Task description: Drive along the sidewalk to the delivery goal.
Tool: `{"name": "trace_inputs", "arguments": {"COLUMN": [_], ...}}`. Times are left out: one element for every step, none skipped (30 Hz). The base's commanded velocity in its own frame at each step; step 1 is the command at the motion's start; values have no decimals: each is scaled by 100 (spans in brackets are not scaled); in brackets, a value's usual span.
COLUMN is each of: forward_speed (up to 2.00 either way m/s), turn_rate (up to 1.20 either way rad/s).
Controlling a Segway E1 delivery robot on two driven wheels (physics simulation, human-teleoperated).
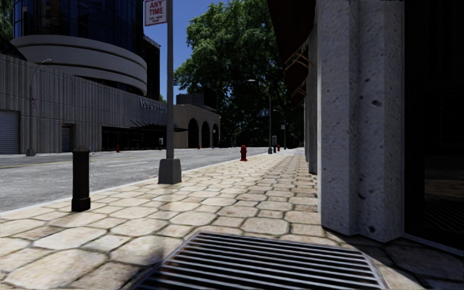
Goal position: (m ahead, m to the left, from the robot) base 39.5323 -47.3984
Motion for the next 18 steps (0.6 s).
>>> {"name": "trace_inputs", "arguments": {"forward_speed": [200,200,200,200,200,200,200,200,200,200,200,200,200,200,200,200,200,200], "turn_rate": [0,0,0,0,0,0,0,0,0,0,0,0,0,0,0,0,0,0]}}
